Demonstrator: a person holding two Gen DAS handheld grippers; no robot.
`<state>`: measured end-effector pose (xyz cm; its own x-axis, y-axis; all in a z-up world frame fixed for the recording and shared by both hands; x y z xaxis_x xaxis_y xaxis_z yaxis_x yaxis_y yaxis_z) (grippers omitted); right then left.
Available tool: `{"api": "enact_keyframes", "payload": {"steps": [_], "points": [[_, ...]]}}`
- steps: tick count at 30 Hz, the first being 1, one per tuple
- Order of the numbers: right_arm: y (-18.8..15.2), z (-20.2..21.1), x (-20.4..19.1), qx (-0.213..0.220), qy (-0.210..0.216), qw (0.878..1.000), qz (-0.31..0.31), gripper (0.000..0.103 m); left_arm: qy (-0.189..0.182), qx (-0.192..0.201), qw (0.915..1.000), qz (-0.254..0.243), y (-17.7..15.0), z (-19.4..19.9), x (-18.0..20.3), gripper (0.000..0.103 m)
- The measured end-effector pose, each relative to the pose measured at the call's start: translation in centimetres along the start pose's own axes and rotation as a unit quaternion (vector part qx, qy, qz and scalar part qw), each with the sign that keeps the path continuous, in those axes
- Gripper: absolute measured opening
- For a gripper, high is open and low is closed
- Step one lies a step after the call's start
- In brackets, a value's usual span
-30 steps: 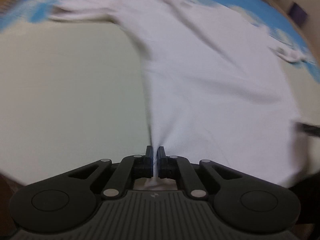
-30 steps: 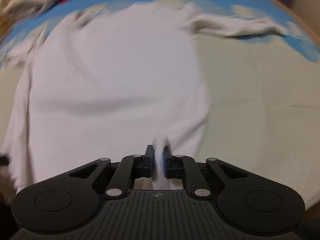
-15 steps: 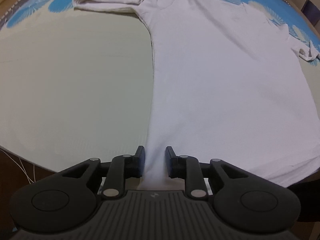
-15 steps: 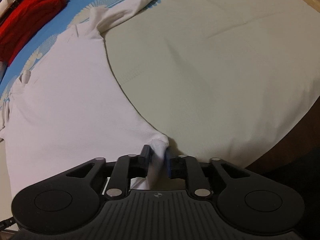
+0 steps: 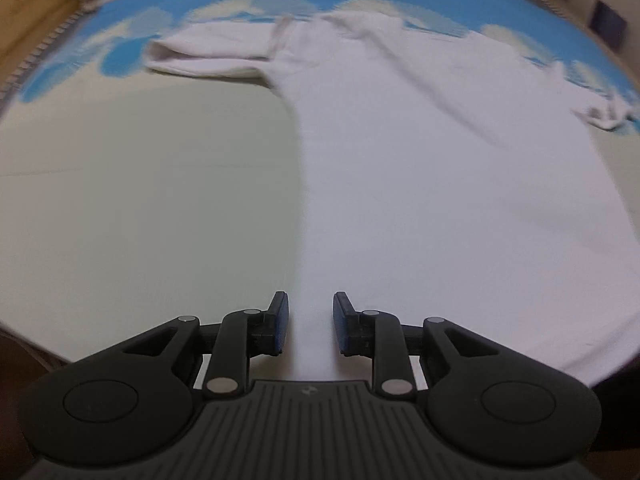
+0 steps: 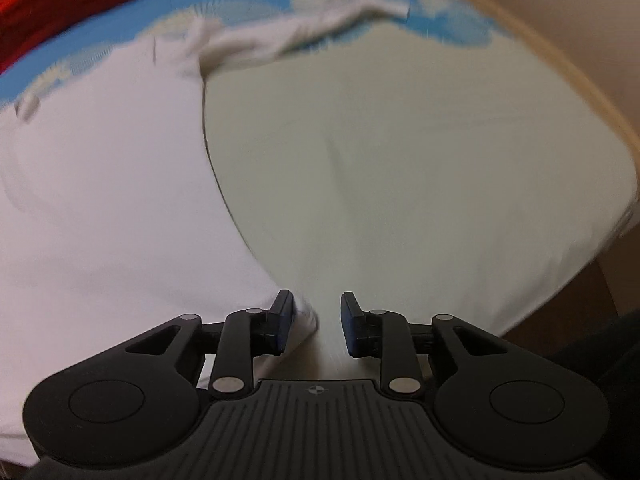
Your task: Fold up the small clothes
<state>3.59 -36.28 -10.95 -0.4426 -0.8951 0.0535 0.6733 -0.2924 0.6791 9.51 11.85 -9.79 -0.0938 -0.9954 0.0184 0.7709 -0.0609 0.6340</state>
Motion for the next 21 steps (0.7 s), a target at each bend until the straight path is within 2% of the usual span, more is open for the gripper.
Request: {"api": "enact_keyframes", "payload": {"steps": [2, 3, 4, 6, 7, 10, 11, 14, 17, 19, 21], "points": [[0.3, 0.2, -0.4, 0.015, 0.013, 1.000, 0.005, 0.030, -0.012, -0.050, 0.9987, -0.006, -0.7, -1.4, 0.5, 0.029], [0.2, 0.0, -0.4, 0.008, 0.018, 1.000, 0.003, 0.032, -0.007, -0.082, 0.9965, -0.013, -1.4, -2.3, 0.6, 0.029], [-0.1, -0.5, -0.3, -0.010, 0.017, 1.000, -0.001, 0.038, -0.006, -0.078, 0.9967, -0.019, -1.7, -2.3, 0.8, 0.029], [-1.0, -1.8, 0.0, -0.055, -0.013, 0.998, 0.010, 0.039, 0.002, -0.064, 0.9975, -0.030, -1.3, -1.5, 1.3, 0.030], [-1.5, -1.8, 0.4, -0.061, -0.029, 0.998, 0.010, 0.039, 0.004, -0.052, 0.9981, -0.031, -1.3, -0.8, 1.4, 0.030], [-0.7, -1.2, 0.7, -0.033, -0.029, 0.999, -0.005, 0.040, -0.010, -0.026, 0.9993, -0.024, -1.0, -0.1, 1.7, 0.034], [-0.6, -1.1, 0.6, -0.032, -0.026, 0.999, -0.001, 0.040, -0.014, -0.029, 0.9992, -0.022, -1.1, 0.2, 1.7, 0.038], [-0.7, -1.9, 0.8, -0.053, -0.043, 0.998, 0.004, 0.041, 0.003, -0.074, 0.9966, -0.035, -1.8, -1.1, 1.5, 0.038], [0.9, 0.0, 0.1, 0.031, -0.057, 0.998, 0.024, 0.041, 0.007, -0.047, 0.9982, -0.037, -1.0, -0.6, 1.6, 0.041], [2.4, 2.0, -0.9, 0.112, -0.055, 0.991, 0.050, 0.041, 0.013, -0.023, 0.9990, -0.037, -0.8, 0.6, 1.7, 0.045], [3.6, 3.8, -1.3, 0.177, -0.051, 0.981, 0.055, 0.046, 0.013, -0.004, 0.9996, -0.026, -0.3, 1.2, 1.8, 0.047]]}}
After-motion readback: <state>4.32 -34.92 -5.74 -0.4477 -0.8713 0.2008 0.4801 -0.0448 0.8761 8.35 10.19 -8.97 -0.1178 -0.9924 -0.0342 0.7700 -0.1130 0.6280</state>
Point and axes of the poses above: each gripper's, at about its wrist camera, not at the fingertips, and z roughly against the way its jaws point, x to its right, y to its top, the point moved 2 cm from there along -z, roughly the way its jaws point, and after that the axes turned 13 degrees about x, right-handed, at the moved point
